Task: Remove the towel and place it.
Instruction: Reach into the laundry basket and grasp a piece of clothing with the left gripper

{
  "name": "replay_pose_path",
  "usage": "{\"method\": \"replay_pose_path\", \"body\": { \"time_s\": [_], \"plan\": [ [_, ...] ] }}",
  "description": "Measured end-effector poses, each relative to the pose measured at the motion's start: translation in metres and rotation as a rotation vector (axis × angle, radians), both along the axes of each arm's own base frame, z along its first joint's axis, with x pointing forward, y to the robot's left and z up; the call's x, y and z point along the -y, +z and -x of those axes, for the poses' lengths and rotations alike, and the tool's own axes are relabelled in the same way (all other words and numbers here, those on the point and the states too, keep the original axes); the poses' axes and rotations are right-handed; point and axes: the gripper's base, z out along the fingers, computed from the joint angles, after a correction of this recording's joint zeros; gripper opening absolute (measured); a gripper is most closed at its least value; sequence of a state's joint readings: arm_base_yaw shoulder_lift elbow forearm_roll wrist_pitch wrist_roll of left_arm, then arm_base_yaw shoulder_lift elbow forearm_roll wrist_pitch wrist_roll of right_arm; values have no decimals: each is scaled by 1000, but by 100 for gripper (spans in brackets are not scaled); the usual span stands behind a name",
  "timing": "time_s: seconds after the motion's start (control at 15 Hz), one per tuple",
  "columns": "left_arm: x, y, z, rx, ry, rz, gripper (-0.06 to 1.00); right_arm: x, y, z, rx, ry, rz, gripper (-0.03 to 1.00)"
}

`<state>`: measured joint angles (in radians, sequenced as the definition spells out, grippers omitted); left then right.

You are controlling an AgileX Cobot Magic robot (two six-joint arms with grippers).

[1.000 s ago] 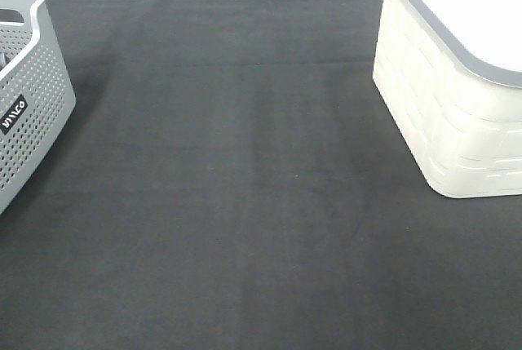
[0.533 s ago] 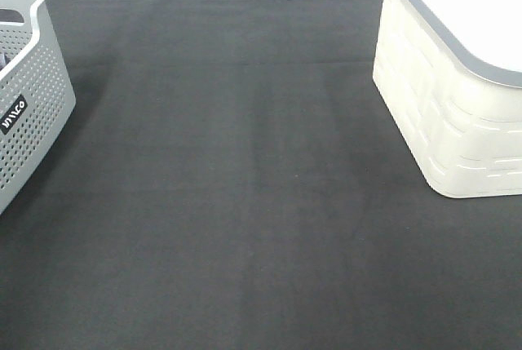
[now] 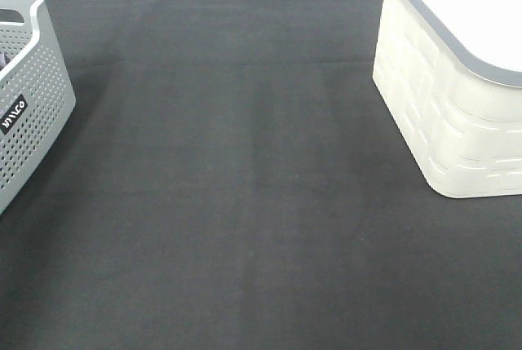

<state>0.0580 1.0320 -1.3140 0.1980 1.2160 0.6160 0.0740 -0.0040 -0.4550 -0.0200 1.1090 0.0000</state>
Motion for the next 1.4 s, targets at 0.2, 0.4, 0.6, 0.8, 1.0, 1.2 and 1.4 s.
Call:
{"method": "replay_pose_path", "body": {
  "time_s": [0.2, 0.4, 0.6, 0.8, 1.0, 1.2, 1.4],
  "plan": [
    [-14, -14, -29, -128, -25, -163, 97, 0, 0, 0, 0, 0, 0, 62],
    [-37, -31, -62, -251, -10, -209, 97, 0, 0, 0, 0, 0, 0, 62],
    [-59, -60, -92, -372, -2, -186, 97, 0, 0, 0, 0, 0, 0, 62],
    [-72, -91, -123, -438, -74, -215, 97, 0, 0, 0, 0, 0, 0, 62],
    [-78, -130, -163, -405, -164, -238, 97, 0, 0, 0, 0, 0, 0, 62],
    [-80, -172, -186, -469, -227, -207, 97, 0, 0, 0, 0, 0, 0, 62],
    [-80, -224, -209, -504, -304, -153, 94, 0, 0, 0, 0, 0, 0, 62]
  ]
}}
